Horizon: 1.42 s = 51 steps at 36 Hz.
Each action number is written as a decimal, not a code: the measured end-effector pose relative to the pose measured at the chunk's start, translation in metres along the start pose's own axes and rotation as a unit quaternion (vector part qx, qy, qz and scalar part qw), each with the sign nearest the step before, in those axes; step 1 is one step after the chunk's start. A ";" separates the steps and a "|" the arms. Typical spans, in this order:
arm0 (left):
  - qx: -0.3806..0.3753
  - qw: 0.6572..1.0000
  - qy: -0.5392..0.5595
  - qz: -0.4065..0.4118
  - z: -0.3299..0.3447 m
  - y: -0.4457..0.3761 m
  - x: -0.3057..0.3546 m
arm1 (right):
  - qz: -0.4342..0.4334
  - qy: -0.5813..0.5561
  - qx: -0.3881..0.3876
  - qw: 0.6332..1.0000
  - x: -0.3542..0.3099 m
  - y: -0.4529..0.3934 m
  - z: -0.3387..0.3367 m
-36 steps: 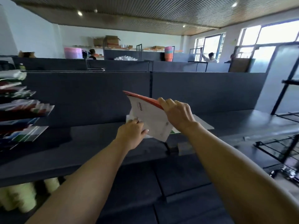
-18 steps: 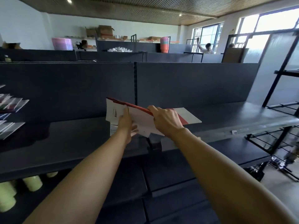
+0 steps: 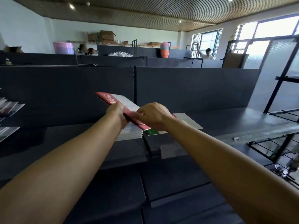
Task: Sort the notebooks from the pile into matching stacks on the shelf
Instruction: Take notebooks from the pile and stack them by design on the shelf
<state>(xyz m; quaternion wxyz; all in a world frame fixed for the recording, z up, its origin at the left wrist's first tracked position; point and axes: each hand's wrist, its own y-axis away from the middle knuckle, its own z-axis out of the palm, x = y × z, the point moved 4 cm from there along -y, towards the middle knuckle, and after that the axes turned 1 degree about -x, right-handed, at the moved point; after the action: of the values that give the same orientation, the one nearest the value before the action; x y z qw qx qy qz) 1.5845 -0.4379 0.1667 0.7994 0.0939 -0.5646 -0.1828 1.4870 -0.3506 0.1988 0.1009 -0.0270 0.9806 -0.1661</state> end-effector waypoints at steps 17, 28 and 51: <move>-0.204 0.960 -0.172 -0.084 0.066 -0.026 -0.063 | 0.430 -0.320 0.083 0.840 0.175 0.015 0.034; -0.198 0.971 -0.101 -0.091 0.148 -0.055 -0.112 | 0.490 -0.349 0.088 0.794 0.265 0.036 0.020; -0.034 0.953 -0.299 0.027 0.237 -0.067 -0.158 | 0.444 -0.419 -0.016 0.792 0.371 0.018 0.031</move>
<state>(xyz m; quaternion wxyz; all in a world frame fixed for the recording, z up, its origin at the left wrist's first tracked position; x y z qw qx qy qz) 1.3033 -0.4227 0.0871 0.6014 -0.0077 -0.7735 -0.1997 1.1298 -0.3758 0.0939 0.5644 0.3425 0.7487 -0.0598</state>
